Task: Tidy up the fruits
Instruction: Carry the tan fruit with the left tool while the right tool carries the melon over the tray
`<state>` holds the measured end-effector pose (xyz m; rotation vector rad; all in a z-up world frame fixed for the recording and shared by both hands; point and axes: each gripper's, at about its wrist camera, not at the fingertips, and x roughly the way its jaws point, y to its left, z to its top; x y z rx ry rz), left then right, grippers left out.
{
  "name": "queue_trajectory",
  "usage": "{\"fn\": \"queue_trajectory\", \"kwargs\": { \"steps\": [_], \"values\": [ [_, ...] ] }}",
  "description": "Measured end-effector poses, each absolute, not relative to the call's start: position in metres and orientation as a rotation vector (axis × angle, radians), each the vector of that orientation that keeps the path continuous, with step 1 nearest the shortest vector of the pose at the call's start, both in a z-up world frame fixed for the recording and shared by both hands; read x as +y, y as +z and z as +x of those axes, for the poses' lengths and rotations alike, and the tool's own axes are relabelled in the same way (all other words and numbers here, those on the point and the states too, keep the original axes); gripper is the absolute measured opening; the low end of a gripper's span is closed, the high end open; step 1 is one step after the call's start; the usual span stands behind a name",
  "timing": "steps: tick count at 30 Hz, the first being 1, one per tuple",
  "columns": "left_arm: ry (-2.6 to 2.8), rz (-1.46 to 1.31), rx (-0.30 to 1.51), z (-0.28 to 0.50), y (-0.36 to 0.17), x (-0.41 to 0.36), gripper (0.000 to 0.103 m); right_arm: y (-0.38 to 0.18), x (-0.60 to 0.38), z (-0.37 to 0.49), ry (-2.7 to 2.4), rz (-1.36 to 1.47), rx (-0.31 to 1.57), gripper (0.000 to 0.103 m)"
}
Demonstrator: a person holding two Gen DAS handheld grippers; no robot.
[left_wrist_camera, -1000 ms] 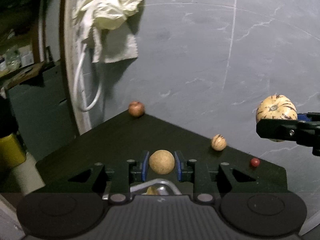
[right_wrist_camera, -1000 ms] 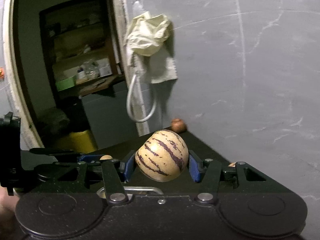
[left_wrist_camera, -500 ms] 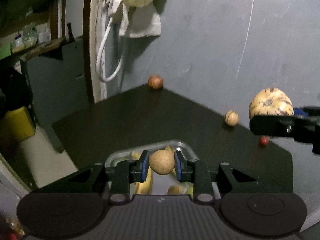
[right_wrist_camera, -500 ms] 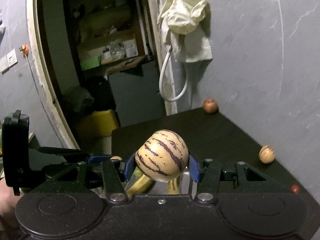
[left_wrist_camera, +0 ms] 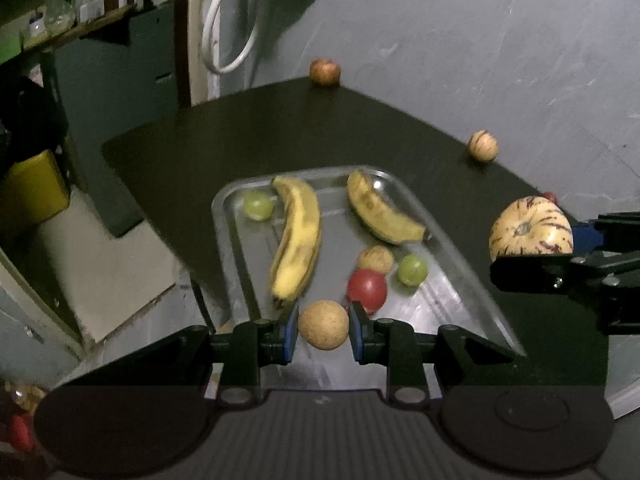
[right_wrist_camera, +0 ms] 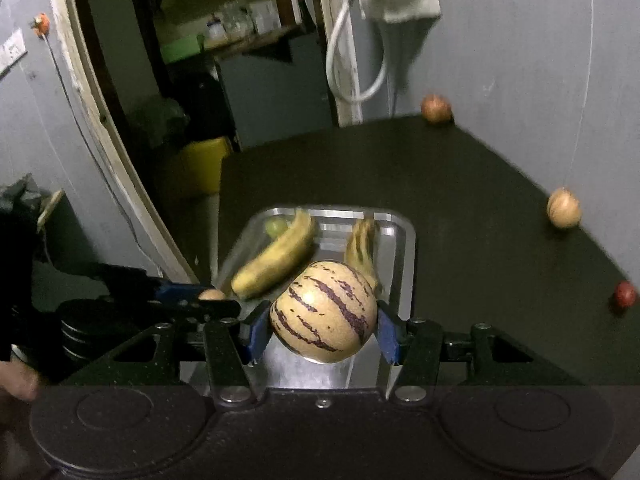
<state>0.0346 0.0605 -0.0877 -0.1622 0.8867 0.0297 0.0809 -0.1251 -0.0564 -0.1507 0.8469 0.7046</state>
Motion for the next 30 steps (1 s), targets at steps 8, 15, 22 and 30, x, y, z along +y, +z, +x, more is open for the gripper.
{"fn": "queue_trajectory", "kwargs": {
  "steps": [8, 15, 22, 30],
  "values": [
    [0.041, -0.158, 0.918, 0.04, -0.101, 0.064, 0.028, -0.096, -0.104, 0.093, 0.718, -0.248, 0.904, 0.055],
    [0.046, -0.153, 0.93, 0.05, -0.108, 0.066, 0.029, -0.115, -0.093, 0.098, 0.726, -0.308, 0.915, 0.055],
    [0.047, -0.149, 0.938, 0.058, -0.114, 0.067, 0.029, -0.124, -0.088, 0.1, 0.718, -0.347, 0.917, 0.056],
    [0.051, -0.152, 0.942, 0.059, -0.116, 0.067, 0.029, -0.126, -0.089, 0.103, 0.721, -0.341, 0.93, 0.056]
  ]
}}
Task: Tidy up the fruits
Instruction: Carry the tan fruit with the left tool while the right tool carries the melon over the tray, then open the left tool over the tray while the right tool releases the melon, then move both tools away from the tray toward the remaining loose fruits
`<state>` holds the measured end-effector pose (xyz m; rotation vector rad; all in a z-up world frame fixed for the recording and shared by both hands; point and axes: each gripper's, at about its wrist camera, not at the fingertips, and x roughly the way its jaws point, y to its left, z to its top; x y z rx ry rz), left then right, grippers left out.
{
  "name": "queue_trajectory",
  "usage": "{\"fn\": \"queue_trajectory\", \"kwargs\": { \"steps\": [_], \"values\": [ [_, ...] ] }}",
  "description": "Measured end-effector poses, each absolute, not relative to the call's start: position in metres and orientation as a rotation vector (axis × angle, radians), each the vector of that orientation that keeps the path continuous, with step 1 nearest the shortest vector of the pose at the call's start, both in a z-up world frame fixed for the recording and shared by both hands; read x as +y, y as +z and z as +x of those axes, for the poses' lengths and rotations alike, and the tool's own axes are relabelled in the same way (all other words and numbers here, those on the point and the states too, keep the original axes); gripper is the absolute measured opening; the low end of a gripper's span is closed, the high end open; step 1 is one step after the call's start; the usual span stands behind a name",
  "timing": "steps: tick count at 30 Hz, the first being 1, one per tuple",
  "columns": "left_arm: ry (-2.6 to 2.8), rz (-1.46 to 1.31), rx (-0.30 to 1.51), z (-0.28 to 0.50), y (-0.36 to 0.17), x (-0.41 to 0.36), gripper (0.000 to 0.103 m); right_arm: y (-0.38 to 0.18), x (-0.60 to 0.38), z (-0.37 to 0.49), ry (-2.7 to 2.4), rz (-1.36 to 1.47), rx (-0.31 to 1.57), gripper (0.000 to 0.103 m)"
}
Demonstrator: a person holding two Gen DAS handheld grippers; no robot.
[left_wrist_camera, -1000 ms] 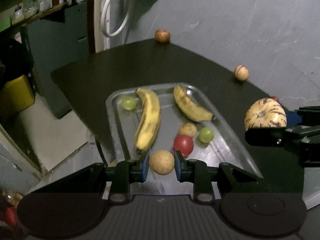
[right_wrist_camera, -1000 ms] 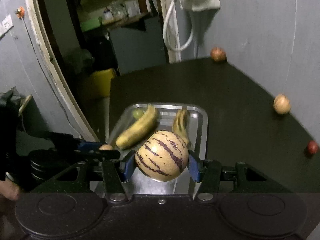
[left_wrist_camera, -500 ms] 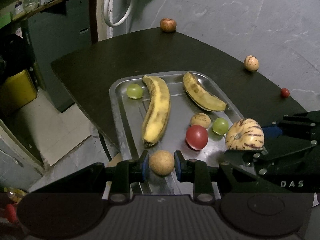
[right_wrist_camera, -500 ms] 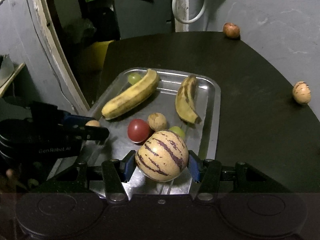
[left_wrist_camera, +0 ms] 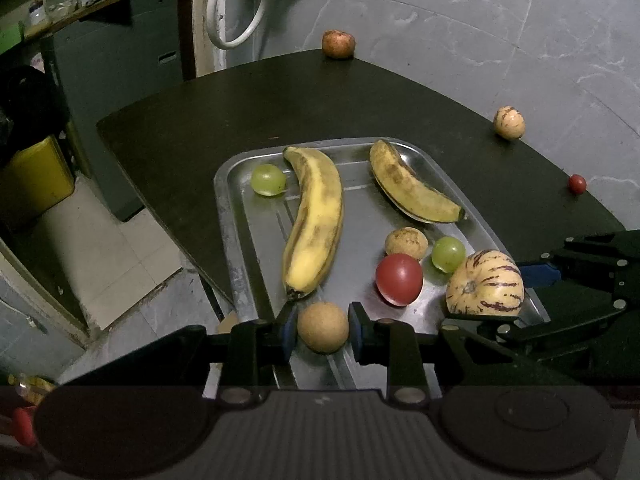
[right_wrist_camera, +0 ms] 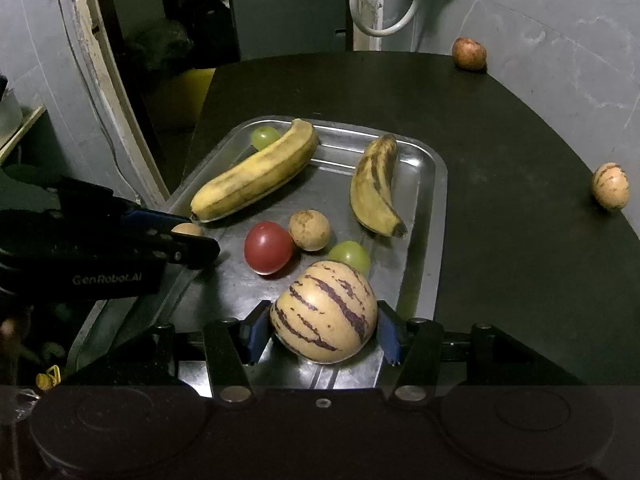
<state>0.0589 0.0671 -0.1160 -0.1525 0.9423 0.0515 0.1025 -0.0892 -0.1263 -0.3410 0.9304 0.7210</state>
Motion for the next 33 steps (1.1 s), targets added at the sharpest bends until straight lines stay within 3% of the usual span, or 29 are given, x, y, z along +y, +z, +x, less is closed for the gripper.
{"fn": "queue_trajectory", "kwargs": {
  "steps": [5, 16, 21, 29, 33],
  "values": [
    [0.06, -0.161, 0.94, 0.059, -0.116, 0.068, 0.042, -0.126, -0.09, 0.103, 0.717, -0.342, 0.933, 0.057],
    [0.056, -0.195, 0.917, 0.058, -0.103, 0.069, 0.055, -0.104, -0.096, 0.102, 0.723, -0.322, 0.87, 0.062],
    [0.062, -0.205, 0.886, 0.057, -0.09, 0.07, 0.064, -0.087, -0.107, 0.099, 0.711, -0.306, 0.823, 0.074],
    [0.064, -0.211, 0.843, 0.056, -0.072, 0.065, 0.092, -0.059, -0.132, 0.095, 0.667, -0.224, 0.772, 0.097],
    [0.062, -0.196, 0.823, 0.055, -0.061, 0.057, 0.098, -0.048, -0.147, 0.091, 0.656, -0.173, 0.756, 0.101]
  ]
}}
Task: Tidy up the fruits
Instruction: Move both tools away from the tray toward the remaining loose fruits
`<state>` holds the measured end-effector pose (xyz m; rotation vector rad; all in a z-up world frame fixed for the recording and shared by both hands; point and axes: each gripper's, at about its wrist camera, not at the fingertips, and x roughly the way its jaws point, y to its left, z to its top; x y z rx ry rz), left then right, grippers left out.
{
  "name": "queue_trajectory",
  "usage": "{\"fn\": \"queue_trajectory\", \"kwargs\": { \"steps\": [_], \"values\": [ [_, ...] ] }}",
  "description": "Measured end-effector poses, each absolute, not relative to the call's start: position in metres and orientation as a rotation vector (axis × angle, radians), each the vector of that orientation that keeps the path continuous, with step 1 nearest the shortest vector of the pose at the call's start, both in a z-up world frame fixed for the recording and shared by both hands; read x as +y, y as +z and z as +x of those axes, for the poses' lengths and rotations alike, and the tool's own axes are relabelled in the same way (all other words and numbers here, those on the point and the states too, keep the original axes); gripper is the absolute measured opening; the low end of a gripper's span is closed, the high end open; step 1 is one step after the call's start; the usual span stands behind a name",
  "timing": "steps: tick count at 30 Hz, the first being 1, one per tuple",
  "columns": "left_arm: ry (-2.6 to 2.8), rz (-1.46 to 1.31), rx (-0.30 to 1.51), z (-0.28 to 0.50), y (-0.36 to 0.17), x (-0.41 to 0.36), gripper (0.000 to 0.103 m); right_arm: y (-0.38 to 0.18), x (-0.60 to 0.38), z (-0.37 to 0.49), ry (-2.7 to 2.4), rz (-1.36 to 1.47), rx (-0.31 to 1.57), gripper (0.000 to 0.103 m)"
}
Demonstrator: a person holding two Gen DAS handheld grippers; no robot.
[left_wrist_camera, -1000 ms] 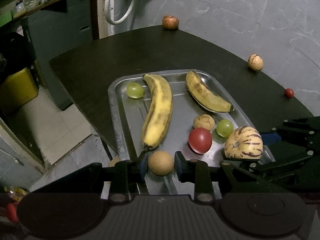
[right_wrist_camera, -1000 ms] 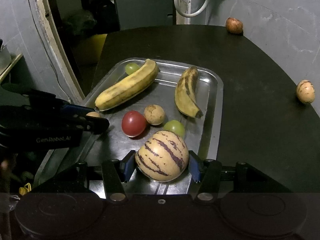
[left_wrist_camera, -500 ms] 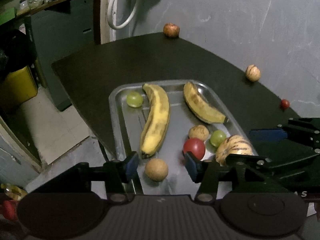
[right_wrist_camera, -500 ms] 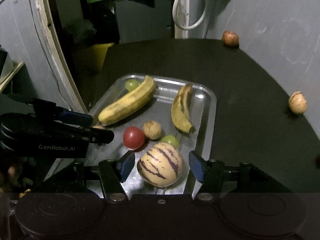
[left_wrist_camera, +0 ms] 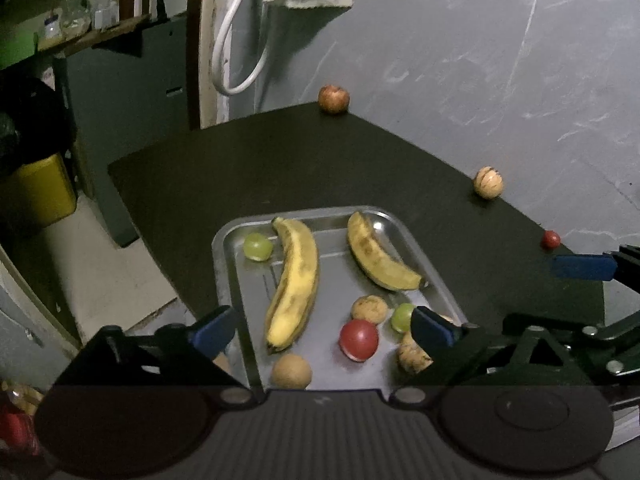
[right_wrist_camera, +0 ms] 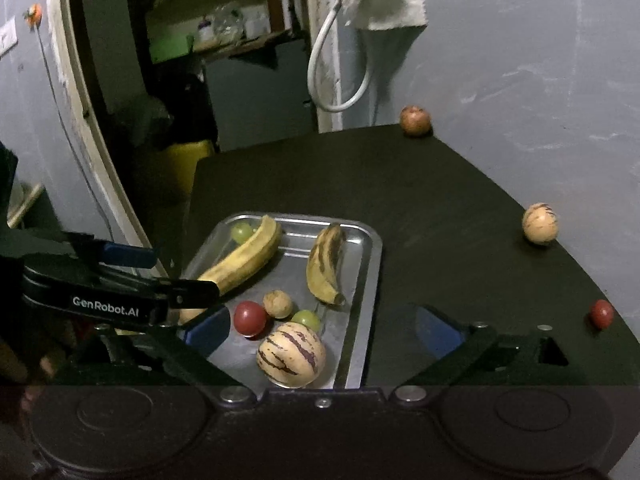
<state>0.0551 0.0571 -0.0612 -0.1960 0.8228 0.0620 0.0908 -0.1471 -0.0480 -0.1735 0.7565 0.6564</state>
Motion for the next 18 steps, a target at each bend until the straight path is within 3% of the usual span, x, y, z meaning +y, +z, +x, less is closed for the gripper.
{"fn": "queue_trajectory", "kwargs": {
  "steps": [18],
  "values": [
    [0.032, -0.109, 0.725, 0.038, -0.006, 0.011, 0.102, -0.004, -0.214, 0.056, 0.607, -0.036, 0.635, 0.102]
  ]
}}
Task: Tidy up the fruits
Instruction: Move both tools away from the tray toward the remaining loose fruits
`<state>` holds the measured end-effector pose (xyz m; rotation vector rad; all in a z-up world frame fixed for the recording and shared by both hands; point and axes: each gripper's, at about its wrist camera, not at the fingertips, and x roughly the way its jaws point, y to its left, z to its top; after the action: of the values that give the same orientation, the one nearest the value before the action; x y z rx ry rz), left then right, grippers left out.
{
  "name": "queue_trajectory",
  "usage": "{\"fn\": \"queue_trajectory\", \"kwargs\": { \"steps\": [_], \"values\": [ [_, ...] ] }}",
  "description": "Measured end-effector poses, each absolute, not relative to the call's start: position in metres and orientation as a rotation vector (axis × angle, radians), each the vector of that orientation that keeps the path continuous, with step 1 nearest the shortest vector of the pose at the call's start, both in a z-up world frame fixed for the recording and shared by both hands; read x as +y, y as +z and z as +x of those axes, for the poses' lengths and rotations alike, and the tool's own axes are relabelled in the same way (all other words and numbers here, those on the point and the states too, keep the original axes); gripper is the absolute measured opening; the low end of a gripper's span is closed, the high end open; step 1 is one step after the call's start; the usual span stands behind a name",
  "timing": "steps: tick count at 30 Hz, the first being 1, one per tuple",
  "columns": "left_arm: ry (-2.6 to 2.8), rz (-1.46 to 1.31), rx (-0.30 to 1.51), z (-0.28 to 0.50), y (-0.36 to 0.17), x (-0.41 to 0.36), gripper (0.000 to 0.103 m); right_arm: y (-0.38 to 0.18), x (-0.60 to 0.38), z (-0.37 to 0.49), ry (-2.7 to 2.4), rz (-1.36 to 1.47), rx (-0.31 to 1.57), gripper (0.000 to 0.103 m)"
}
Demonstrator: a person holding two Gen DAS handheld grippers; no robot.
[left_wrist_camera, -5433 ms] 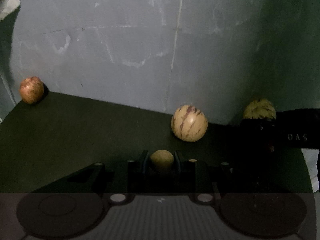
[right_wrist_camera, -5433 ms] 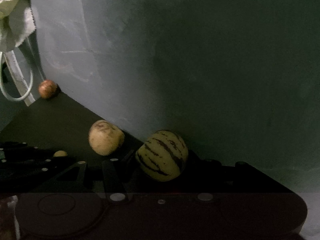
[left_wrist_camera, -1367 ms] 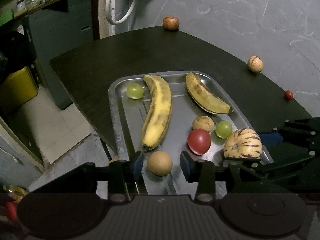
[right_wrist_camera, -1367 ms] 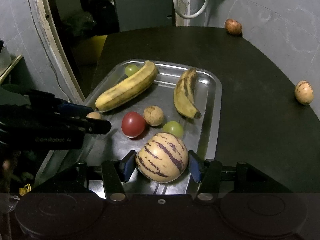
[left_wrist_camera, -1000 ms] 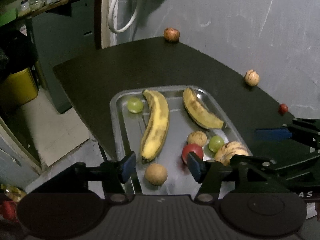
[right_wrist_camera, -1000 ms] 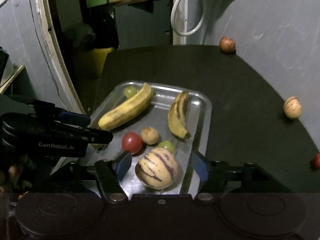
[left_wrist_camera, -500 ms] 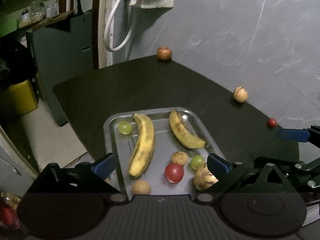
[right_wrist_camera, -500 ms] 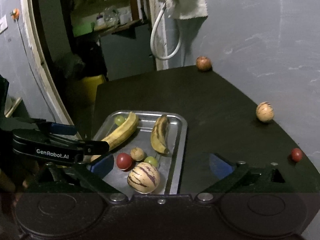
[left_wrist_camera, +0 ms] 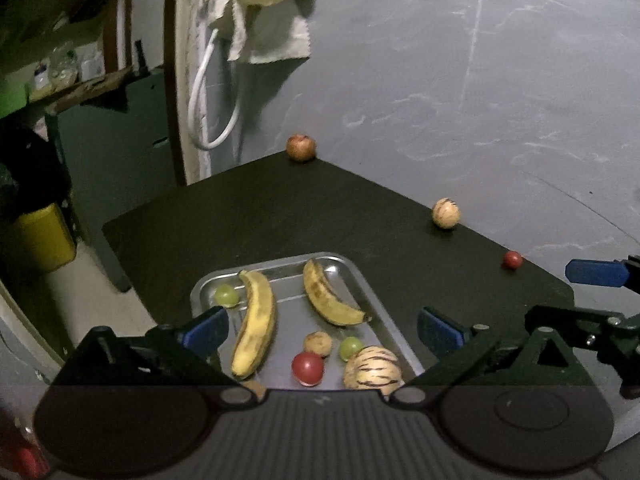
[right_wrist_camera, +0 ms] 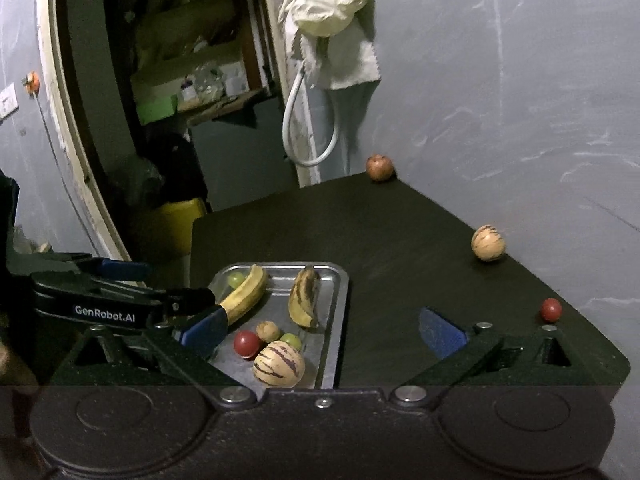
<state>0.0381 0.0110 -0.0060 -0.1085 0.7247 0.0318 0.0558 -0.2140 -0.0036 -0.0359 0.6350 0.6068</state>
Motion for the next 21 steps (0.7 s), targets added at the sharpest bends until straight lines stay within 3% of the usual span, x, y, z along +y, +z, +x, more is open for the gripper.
{"fn": "queue_trajectory", "kwargs": {
  "steps": [21],
  "values": [
    [-0.12, 0.023, 0.724, 0.096, 0.007, -0.038, 0.102, -0.018, -0.288, 0.059, 0.39, 0.117, 0.655, 0.102]
  ]
}}
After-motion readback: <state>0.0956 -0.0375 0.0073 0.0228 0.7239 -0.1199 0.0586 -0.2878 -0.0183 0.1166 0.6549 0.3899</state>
